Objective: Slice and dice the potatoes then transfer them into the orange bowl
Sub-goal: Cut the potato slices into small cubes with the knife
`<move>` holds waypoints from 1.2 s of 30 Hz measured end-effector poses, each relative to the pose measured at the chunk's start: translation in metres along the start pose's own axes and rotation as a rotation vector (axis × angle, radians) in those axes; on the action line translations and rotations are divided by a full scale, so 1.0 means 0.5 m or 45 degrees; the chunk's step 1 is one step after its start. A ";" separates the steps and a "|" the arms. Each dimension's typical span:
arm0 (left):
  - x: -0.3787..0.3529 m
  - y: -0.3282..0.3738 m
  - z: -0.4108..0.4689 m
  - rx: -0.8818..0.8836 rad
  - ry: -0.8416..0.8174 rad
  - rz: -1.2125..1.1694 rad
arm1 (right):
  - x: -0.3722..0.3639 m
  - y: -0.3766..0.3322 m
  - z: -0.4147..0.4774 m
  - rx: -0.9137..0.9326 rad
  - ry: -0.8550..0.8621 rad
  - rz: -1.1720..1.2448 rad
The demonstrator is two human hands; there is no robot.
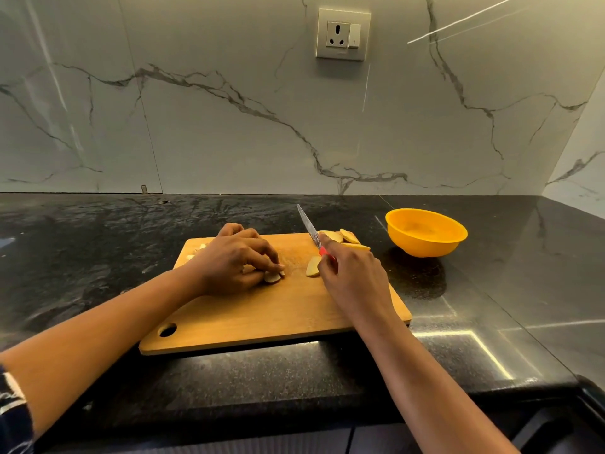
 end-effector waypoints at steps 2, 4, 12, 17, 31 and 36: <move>0.002 0.004 0.001 0.011 0.028 -0.009 | 0.002 0.001 -0.001 -0.007 0.003 -0.004; 0.004 -0.001 0.001 0.033 0.057 -0.070 | 0.002 0.001 0.000 -0.012 0.001 -0.007; 0.019 -0.033 0.008 0.163 0.130 -0.360 | 0.009 0.003 -0.001 -0.030 -0.002 -0.027; 0.005 -0.017 0.004 -0.003 -0.029 -0.117 | 0.009 0.000 -0.002 -0.021 -0.006 -0.023; 0.015 -0.041 0.024 0.142 -0.361 -0.306 | 0.011 0.002 0.000 -0.039 -0.004 -0.030; 0.011 -0.032 0.035 0.076 -0.650 -0.269 | 0.013 0.002 -0.002 -0.038 0.000 -0.027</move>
Point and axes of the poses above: each hand's wrist, its own z-axis towards the middle knuckle, its own x-axis out of the back of the hand, y = z × x, the point moved 4 cm from there along z, towards the middle knuckle, and after that the axes turned 8 degrees about x, right-handed, at the moved point
